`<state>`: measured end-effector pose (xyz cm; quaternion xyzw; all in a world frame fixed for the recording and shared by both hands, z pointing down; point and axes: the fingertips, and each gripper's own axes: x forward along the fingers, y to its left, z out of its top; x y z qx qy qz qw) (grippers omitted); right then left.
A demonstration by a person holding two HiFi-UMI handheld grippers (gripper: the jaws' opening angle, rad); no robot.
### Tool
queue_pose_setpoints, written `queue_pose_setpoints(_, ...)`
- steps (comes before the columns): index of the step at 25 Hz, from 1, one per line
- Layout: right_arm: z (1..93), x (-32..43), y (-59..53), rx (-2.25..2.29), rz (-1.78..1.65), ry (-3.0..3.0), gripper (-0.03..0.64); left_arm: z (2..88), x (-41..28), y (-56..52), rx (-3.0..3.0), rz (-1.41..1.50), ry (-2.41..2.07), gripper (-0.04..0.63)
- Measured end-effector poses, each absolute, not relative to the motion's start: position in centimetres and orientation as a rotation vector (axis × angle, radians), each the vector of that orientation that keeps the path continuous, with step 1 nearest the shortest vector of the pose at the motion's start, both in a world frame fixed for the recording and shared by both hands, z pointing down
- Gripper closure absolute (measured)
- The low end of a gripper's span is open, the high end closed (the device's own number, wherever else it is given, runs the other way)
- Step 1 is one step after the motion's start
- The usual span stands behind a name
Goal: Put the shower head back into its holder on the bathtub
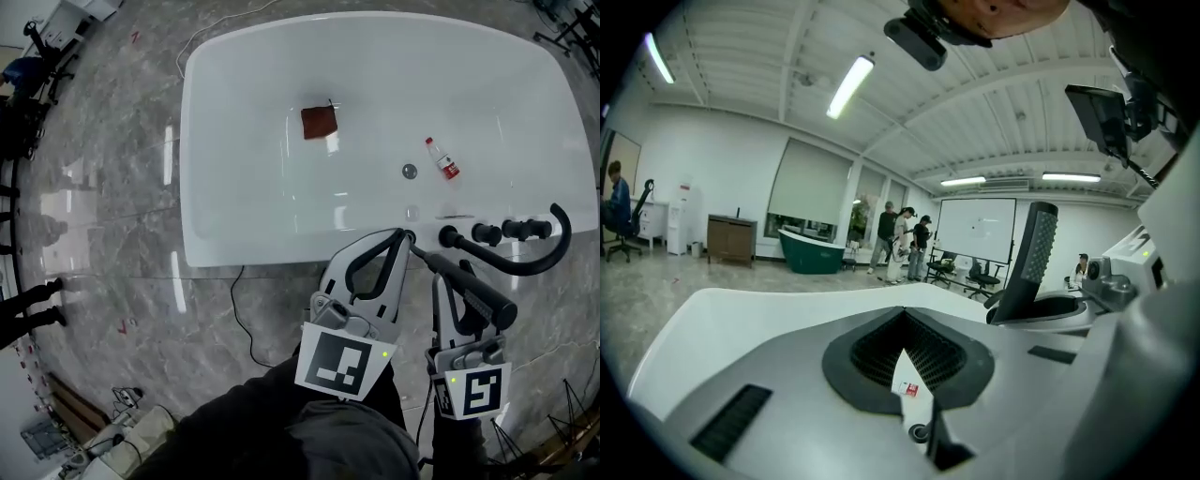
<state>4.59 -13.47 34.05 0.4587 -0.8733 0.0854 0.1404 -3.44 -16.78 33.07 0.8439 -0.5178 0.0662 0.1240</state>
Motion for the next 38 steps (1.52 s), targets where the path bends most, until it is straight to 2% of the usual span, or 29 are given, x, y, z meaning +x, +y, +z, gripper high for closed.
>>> queue_pose_setpoints(38,48.8,5.1,-15.5,1.425,0.344,-2.339,0.477,42.6,-4.7,-17.6,2.428,0.401,-1.279,0.592)
